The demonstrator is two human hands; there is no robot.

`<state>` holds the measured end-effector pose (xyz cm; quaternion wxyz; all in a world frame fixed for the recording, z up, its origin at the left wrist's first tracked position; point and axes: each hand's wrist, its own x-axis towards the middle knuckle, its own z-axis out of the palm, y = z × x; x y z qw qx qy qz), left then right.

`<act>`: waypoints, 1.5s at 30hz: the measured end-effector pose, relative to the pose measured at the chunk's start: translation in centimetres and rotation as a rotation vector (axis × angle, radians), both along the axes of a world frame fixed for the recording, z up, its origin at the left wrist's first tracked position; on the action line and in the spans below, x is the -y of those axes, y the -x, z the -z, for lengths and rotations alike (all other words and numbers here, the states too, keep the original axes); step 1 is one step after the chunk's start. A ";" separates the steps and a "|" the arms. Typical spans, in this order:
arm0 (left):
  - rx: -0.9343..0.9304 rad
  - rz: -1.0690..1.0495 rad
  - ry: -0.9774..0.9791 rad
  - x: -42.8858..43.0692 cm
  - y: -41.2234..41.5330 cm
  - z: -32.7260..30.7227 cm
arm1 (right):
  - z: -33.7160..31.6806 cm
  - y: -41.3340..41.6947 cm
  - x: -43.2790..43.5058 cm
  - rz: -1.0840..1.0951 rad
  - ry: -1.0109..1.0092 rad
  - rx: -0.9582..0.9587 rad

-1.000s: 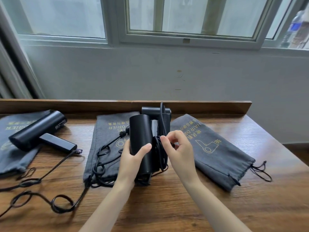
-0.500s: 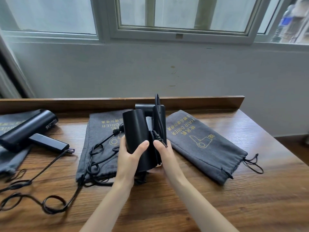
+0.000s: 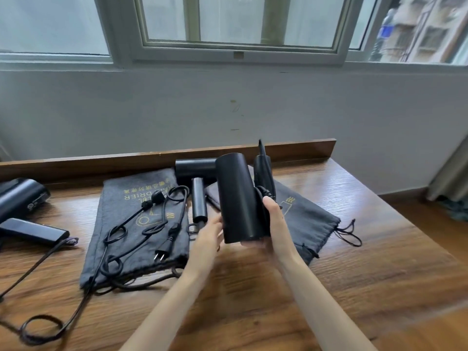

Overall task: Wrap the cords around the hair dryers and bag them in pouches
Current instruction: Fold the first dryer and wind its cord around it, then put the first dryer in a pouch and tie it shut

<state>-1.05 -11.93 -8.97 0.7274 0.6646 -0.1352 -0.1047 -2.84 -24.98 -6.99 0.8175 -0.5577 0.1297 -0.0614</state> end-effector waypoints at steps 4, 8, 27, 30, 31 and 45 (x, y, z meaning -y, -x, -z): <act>0.571 0.008 -0.452 3.1 0.2 2.9 | -0.4 1.4 3.1 0.091 -0.006 -0.036; 0.871 0.109 -0.891 6.7 1.0 4.6 | -1.1 3.1 5.9 0.139 0.054 -0.047; 0.655 0.047 -1.182 9.3 1.1 1.2 | 0.2 10.8 12.9 0.029 0.288 -0.110; 0.531 -0.086 -1.013 9.2 0.2 0.2 | 0.2 11.8 13.8 -0.042 0.321 -0.109; 0.508 -0.142 -0.972 9.1 0.0 -0.2 | 0.3 12.0 14.2 -0.058 0.324 -0.113; 0.398 -0.340 -0.793 9.4 -0.4 -2.0 | 1.2 13.5 16.5 -0.371 0.393 -0.367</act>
